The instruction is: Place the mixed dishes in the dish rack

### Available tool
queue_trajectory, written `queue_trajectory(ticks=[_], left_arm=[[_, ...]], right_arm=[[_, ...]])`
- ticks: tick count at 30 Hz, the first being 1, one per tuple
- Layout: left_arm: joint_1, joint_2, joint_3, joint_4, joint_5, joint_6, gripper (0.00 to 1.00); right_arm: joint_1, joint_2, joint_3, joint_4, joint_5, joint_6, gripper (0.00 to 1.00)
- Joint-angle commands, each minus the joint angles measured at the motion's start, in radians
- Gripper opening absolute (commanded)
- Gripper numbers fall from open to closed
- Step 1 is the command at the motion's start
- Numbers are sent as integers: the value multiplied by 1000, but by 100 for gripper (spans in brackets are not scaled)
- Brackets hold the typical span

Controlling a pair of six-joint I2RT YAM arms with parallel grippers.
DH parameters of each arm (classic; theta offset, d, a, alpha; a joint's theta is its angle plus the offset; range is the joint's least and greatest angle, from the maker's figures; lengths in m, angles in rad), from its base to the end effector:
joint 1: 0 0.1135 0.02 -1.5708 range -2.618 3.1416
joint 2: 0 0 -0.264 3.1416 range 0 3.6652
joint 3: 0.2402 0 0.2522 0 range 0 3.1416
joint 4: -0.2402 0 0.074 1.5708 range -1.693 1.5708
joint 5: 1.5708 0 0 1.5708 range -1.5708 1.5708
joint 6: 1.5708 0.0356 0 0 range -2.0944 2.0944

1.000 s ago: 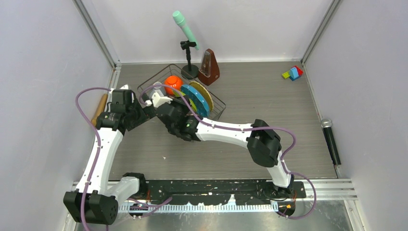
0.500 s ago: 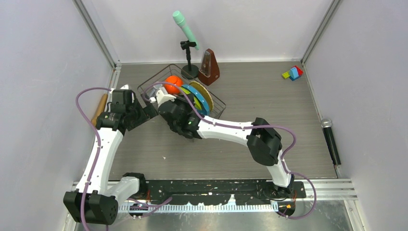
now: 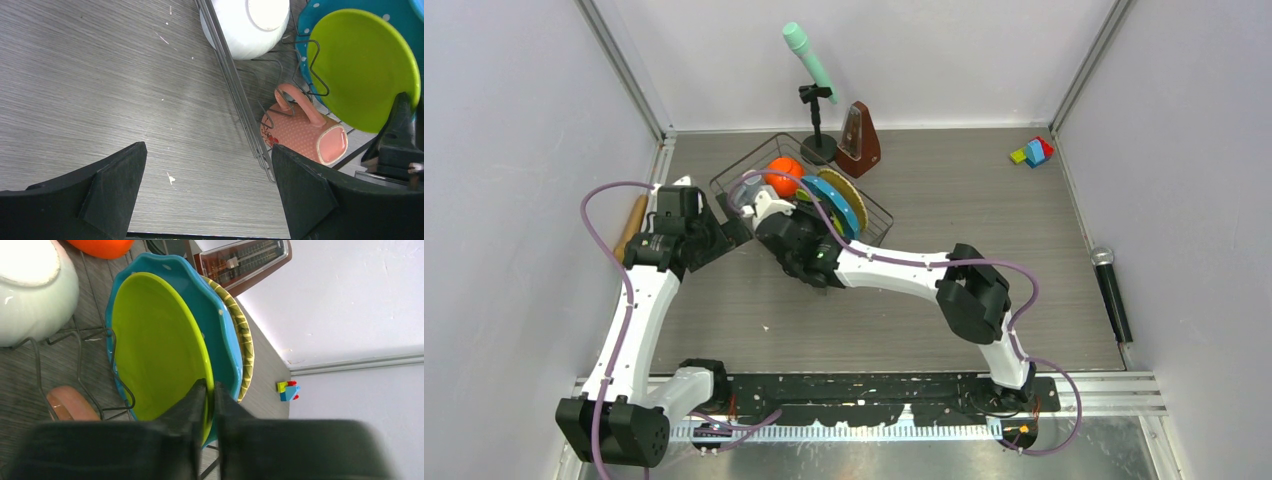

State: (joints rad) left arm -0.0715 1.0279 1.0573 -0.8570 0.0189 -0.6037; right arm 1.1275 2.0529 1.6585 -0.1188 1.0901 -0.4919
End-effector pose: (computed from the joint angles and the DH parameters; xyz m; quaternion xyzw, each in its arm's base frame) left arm 0.2003 -0.0150 0.3260 -0.2417 0.8998 -0.1286 0.3397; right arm 0.2303 0.4114 0.2643 -0.3542 0.6986 -0.2904 0.5497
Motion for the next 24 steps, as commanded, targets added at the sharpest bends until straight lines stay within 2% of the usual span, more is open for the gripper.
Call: queue_trajectory(ticks=[1, 3, 8, 11, 16, 22, 24], left_arm=[[3, -8, 4, 32, -6, -12, 100], [4, -3, 3, 33, -3, -12, 100], [4, 17, -9, 50, 30, -22, 100], [3, 36, -41, 91, 90, -64, 99], [3, 69, -87, 186, 216, -128, 95], [2, 109, -149, 300, 287, -187, 90], [-2, 134, -171, 357, 315, -219, 82]], right_arm=[[-16, -51, 16, -30, 32, 63, 47], [-18, -65, 24, -52, 25, 85, 62], [-27, -88, 120, -230, -10, 185, 70], [-29, -113, 186, -344, -56, 277, 72], [-59, -225, 193, -492, -262, 430, 73], [-149, -397, 76, -543, -416, 577, 74], [-209, -477, 1, -536, -483, 635, 74]])
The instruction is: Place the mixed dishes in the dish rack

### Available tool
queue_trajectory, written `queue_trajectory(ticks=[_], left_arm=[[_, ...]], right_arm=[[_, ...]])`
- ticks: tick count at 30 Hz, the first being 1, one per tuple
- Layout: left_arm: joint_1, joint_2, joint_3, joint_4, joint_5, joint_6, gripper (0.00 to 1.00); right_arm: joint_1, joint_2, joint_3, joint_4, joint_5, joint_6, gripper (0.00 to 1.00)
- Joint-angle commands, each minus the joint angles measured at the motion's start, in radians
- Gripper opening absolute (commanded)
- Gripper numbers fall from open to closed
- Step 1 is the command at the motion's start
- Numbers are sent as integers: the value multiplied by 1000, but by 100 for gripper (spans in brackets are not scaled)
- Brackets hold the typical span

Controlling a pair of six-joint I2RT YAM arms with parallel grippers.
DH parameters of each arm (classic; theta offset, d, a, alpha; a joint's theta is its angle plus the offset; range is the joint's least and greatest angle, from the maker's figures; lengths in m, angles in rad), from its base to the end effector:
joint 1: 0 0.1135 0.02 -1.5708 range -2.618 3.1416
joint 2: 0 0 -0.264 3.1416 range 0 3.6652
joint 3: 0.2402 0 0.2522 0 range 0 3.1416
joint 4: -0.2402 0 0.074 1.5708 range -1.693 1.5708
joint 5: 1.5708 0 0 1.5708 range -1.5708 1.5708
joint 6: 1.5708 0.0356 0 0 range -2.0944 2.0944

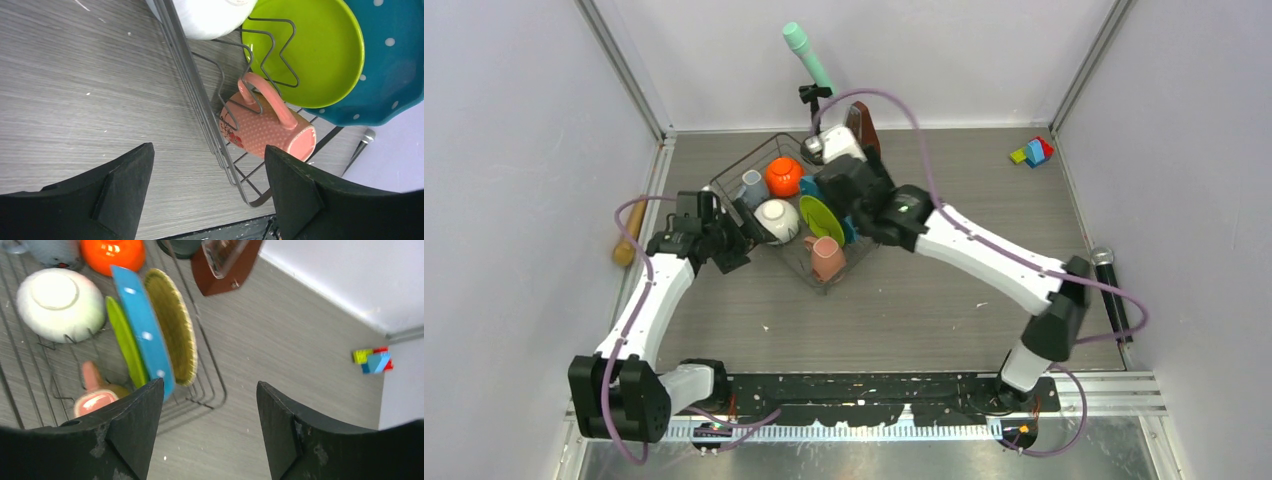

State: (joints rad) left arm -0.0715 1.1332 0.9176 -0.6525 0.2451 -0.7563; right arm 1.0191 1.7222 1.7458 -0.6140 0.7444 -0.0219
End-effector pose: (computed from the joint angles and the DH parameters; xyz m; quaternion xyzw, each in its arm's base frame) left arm 0.2292 -0.0251 0.2760 -0.2732 0.8919 -0.2425 0.2666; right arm 0.2231 0.3165 0.3845 -0.2602 0.7981 -0.0721 0.5386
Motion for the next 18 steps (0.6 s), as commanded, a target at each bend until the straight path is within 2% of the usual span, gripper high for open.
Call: queue_trajectory(ticks=[1, 6, 14, 18], left_arm=[[-8, 43, -40, 173, 94, -79, 80], [-64, 111, -52, 238, 41, -124, 60], [-170, 264, 11, 331, -15, -175, 15], [-249, 356, 83, 358, -32, -203, 14]], right_arm=[[-147, -206, -149, -21, -183, 203, 74], [-316, -406, -427, 94, -280, 296, 74], [-473, -621, -656, 143, -312, 379, 73], [-583, -651, -727, 153, -398, 422, 73]])
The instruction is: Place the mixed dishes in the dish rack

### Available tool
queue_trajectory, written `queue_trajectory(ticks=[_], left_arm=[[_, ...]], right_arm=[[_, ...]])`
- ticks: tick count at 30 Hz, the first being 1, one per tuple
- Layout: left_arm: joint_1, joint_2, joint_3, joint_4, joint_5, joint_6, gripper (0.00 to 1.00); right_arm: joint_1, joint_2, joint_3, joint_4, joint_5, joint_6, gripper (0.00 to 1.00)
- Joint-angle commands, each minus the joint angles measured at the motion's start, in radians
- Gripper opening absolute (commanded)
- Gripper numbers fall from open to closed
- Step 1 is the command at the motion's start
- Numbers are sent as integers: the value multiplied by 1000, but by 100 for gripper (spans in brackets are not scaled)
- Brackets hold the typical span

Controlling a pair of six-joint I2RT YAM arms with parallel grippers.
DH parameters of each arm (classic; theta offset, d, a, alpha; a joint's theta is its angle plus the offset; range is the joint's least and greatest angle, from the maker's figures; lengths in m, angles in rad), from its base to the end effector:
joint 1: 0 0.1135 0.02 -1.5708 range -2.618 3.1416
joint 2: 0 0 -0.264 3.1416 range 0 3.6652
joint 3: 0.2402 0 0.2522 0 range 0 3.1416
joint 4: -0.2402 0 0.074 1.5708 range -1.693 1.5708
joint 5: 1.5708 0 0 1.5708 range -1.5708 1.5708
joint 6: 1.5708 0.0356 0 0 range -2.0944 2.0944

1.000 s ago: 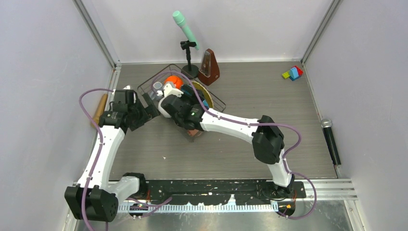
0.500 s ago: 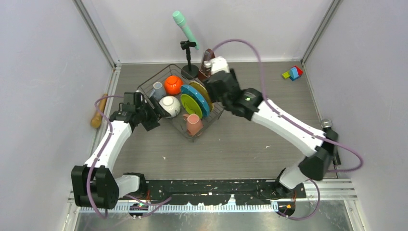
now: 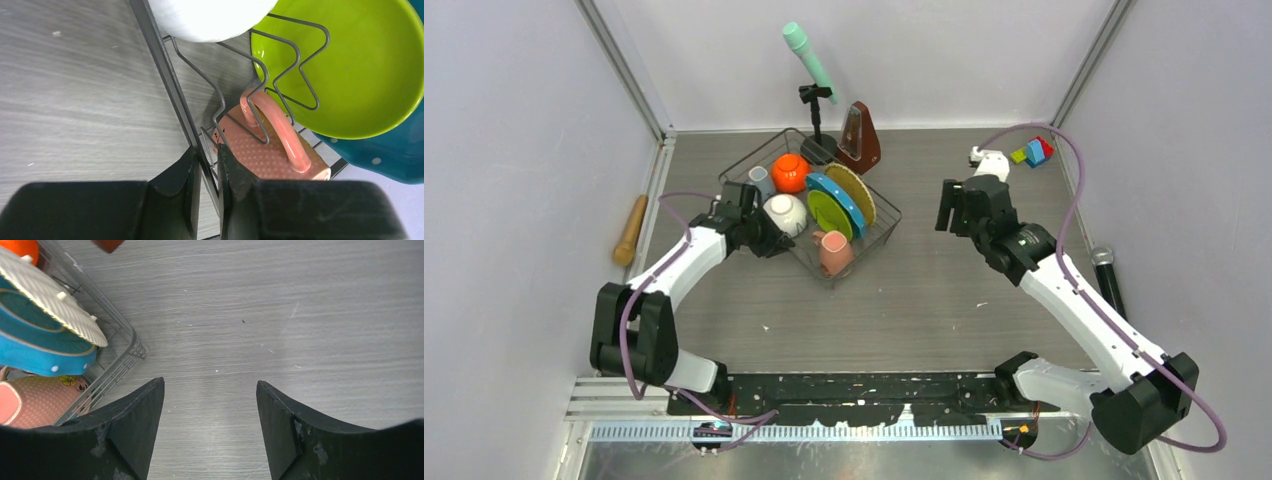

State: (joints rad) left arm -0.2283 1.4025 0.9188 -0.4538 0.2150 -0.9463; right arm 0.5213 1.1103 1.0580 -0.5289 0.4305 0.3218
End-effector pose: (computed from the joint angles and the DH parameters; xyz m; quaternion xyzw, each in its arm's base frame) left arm 0.2758 -0.0719 0.2253 -0.3007 0.8963 -0.2564 0.2012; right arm 0.2149 0.1063 0.3387 0.0153 0.8656 0.0183 0.5002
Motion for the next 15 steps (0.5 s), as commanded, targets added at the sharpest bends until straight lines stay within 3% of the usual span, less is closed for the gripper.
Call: queue_trajectory(ticks=[1, 5, 11, 15], left_arm=[[-107, 117, 103, 169, -3, -22, 15], [-145, 184, 156, 203, -3, -48, 19], [-146, 138, 199, 84, -111, 5, 60], [-137, -3, 177, -23, -242, 84, 69]], right_arm=[[-117, -46, -57, 73, -109, 87, 73], [-169, -73, -119, 131, -123, 140, 73], [-184, -70, -170, 197, -45, 164, 75], [-195, -82, -215, 273, 67, 167, 77]])
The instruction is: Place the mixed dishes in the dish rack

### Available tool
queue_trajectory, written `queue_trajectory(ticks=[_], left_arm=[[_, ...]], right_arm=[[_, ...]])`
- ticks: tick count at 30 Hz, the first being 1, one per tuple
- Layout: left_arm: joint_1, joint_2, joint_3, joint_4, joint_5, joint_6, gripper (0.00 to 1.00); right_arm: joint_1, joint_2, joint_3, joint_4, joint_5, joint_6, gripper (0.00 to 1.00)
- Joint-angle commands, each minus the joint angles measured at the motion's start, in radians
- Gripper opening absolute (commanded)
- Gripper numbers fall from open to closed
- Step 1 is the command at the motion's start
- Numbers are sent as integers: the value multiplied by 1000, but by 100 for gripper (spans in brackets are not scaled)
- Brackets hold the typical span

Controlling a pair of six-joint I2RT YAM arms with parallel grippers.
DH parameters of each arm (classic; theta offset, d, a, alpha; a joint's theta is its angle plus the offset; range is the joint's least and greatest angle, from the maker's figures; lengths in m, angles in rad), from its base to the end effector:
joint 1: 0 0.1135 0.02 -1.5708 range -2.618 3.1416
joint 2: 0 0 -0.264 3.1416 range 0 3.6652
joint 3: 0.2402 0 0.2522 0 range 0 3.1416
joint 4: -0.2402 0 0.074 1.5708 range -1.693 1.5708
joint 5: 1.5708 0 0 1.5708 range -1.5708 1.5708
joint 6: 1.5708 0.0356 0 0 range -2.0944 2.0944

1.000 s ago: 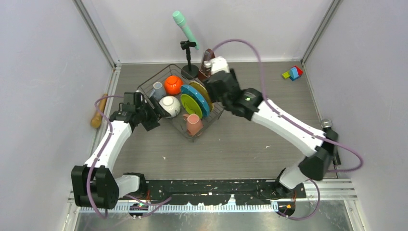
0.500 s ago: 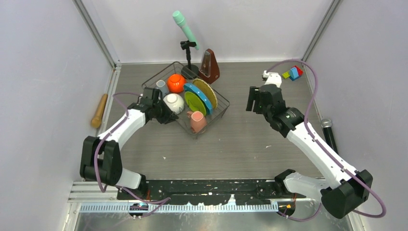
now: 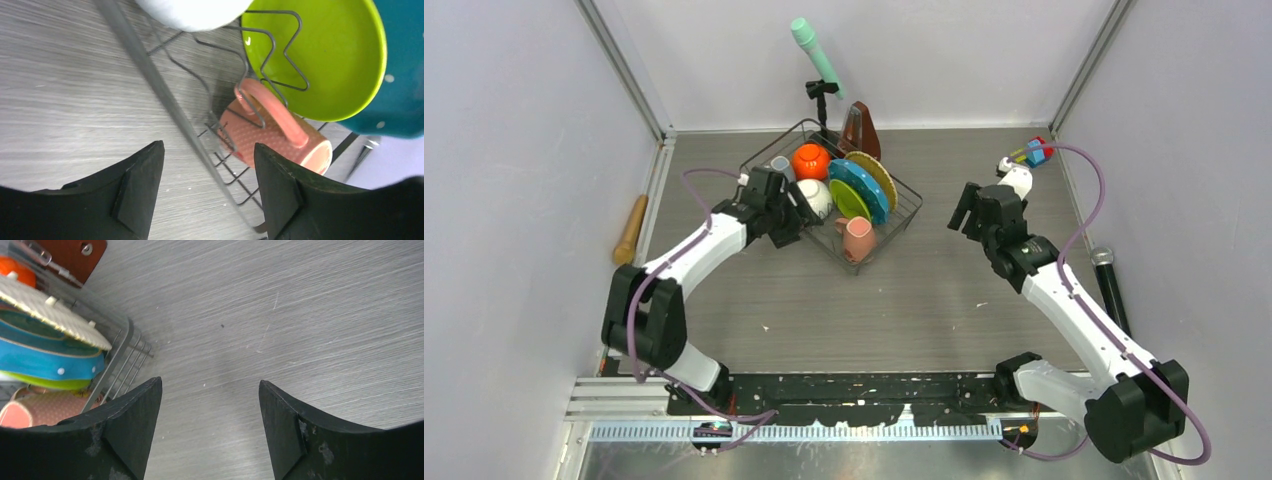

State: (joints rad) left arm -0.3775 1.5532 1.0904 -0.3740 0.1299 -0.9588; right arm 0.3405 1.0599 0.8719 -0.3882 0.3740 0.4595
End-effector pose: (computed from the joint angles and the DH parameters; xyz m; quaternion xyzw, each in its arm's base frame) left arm 0.3093 -0.1276 0.2406 -0.2446 0.8990 -0.2694 0.2435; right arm 0.2236 0.0654 0.2986 0.1399 0.8567 0.0320 0.4954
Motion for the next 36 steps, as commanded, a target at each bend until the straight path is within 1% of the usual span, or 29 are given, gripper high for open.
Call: queue_trajectory(ticks=[1, 4, 7, 8, 10, 11, 13, 15, 17, 18, 19, 20, 23, 25, 27, 28, 29, 30, 32, 33, 34, 35, 36], left_arm=[[18, -193, -11, -118, -178, 117, 72], [53, -309, -47, -177, -259, 175, 75], [105, -421, -110, -195, -370, 251, 82], [121, -454, -143, -185, -416, 271, 87], [132, -512, -222, -119, -498, 301, 98], [132, -535, -265, -62, -512, 325, 99], [131, -569, -348, 61, -510, 401, 100], [131, -568, -403, 161, -565, 462, 100], [130, -555, -464, 332, -603, 549, 100], [130, -540, -514, 425, -628, 574, 100], [130, -521, -538, 500, -654, 608, 100], [130, -492, -557, 571, -686, 641, 100], [130, -370, -589, 727, -757, 740, 100], [135, -302, -640, 871, -791, 786, 100], [147, -219, -705, 1039, -770, 845, 100], [156, -179, -729, 1151, -769, 894, 100], [152, -171, -727, 1179, -768, 916, 100], [165, -170, -725, 1181, -719, 927, 100], [208, -109, -745, 1277, -665, 911, 100], [233, -75, -751, 1331, -621, 910, 100], [240, -70, -751, 1330, -580, 916, 100], [244, -84, -744, 1279, -529, 916, 100], [259, -84, -741, 1270, -482, 911, 100]], right_arm=[[-25, -38, -47, 157, 164, 26, 77], [-66, -42, -71, 194, 214, 0, 78], [-145, -39, -95, 218, 212, -2, 79], [-158, -42, -124, 239, 202, -11, 80], [-193, -58, -199, 342, 165, -72, 81], [-198, -68, -224, 433, 158, -119, 83], [-216, -66, -271, 496, 141, -159, 85], [-231, -47, -303, 554, 113, -200, 86], [-254, -31, -366, 676, 97, -192, 87], [-273, -18, -426, 801, 61, -191, 87], [-278, -10, -457, 871, 43, -217, 87], [-282, 18, -509, 976, 21, -248, 87], [-282, 75, -543, 1045, -15, -270, 90], [-282, 119, -560, 1098, -47, -298, 92], [-283, 176, -562, 1155, -13, -324, 92], [-283, 223, -562, 1209, 0, -333, 92], [-284, 250, -557, 1232, 23, -331, 92], [-285, 297, -551, 1249, 36, -319, 93], [-297, 401, -557, 1341, 55, -299, 93], [-306, 484, -577, 1467, 49, -300, 92], [-309, 500, -582, 1488, 49, -302, 92], [-319, 477, -569, 1412, 27, -286, 93], [-323, 475, -558, 1390, 5, -283, 92]])
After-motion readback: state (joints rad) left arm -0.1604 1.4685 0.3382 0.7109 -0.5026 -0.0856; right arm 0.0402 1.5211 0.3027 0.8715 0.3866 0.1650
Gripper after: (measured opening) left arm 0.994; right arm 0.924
